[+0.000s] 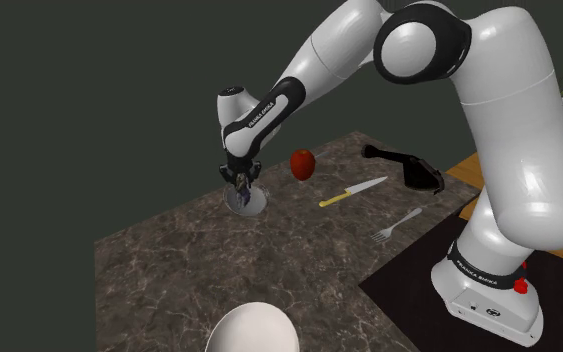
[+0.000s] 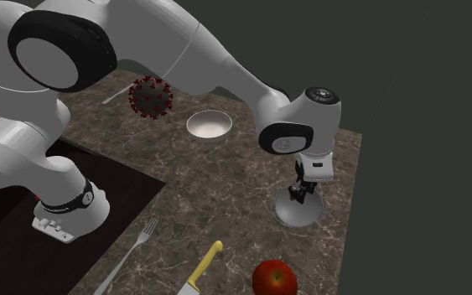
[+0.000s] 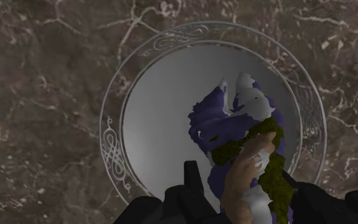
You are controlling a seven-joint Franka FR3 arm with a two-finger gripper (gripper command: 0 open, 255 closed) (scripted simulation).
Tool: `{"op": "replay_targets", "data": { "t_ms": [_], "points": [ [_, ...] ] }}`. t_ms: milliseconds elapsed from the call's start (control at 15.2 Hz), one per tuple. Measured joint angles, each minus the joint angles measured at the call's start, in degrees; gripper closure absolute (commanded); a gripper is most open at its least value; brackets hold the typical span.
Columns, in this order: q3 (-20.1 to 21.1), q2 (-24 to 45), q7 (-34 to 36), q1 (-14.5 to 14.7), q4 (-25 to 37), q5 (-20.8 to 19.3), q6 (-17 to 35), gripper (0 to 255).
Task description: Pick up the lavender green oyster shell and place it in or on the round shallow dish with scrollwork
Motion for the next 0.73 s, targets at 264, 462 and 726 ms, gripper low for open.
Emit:
{"op": "replay_targets", "data": {
  "t_ms": [264,462,726],
  "points": [
    [0.0,0.0,0.0,0.0,0.0,0.0,0.0,0],
    [0.0,0.0,0.0,0.0,0.0,0.0,0.1,0],
    [0.1,-0.6,0.0,0.0,0.0,0.1,-0.5,0]
  ]
}}
